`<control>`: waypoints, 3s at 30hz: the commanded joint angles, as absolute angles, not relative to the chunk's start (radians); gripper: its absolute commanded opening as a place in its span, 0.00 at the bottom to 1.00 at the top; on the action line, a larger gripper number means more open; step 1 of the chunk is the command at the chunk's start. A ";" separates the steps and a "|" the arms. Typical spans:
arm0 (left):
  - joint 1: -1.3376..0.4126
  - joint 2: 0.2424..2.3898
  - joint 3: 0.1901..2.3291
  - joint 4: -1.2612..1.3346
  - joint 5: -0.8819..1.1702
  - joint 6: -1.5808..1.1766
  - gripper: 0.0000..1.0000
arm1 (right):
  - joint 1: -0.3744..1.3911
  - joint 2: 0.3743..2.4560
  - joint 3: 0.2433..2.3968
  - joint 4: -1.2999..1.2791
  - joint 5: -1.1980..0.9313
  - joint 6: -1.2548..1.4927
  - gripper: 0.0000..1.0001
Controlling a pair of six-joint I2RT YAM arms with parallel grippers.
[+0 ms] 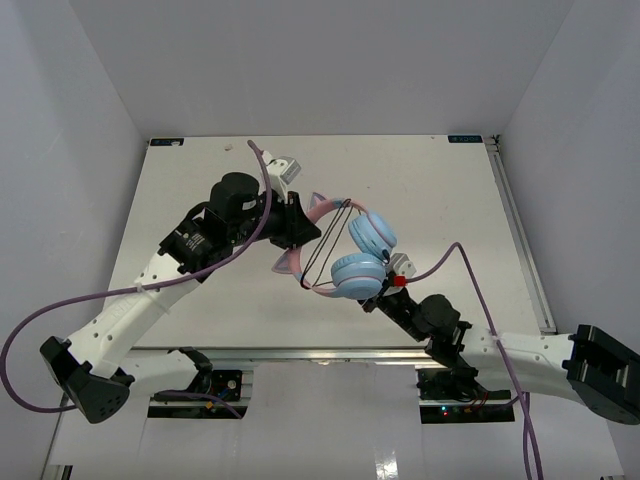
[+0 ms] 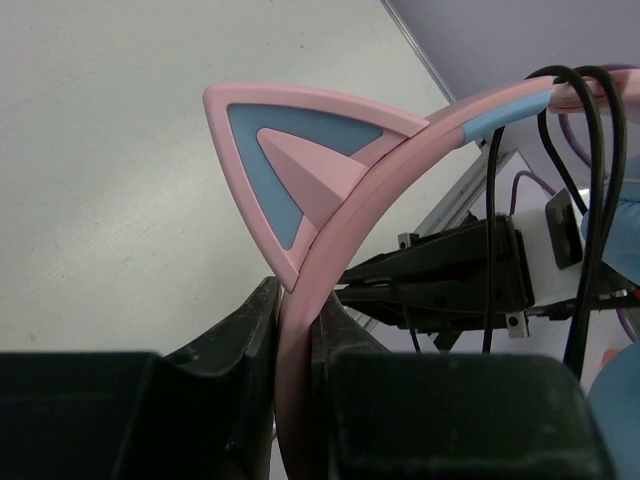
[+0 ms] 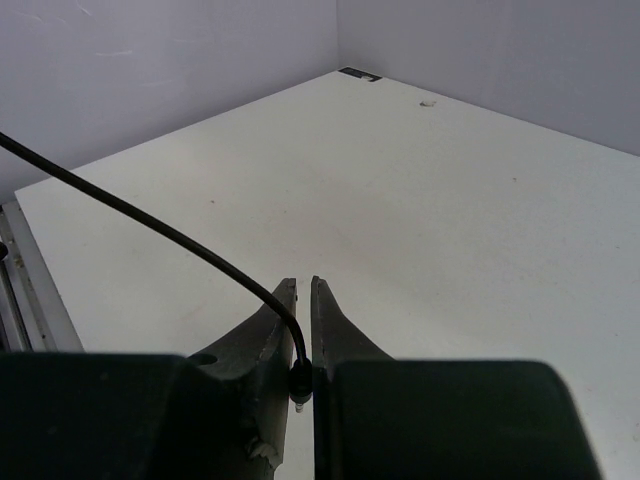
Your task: Wrap the headphones
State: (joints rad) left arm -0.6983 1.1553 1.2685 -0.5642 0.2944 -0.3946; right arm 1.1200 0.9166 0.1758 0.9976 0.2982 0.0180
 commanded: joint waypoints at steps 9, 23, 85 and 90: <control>-0.693 1.100 1.371 -0.559 -0.064 -0.408 0.00 | 1.106 0.723 0.120 0.888 0.350 -0.012 0.08; -0.693 1.044 1.361 -0.592 -0.244 -0.571 0.00 | 1.106 0.772 0.111 0.917 0.373 -0.008 0.08; -0.541 1.813 1.193 -0.542 0.456 1.246 0.00 | 0.789 1.330 0.288 0.928 0.023 -0.146 0.08; -0.545 1.862 1.227 -0.537 0.399 1.230 0.00 | 0.737 1.420 0.304 0.954 0.006 -0.129 0.09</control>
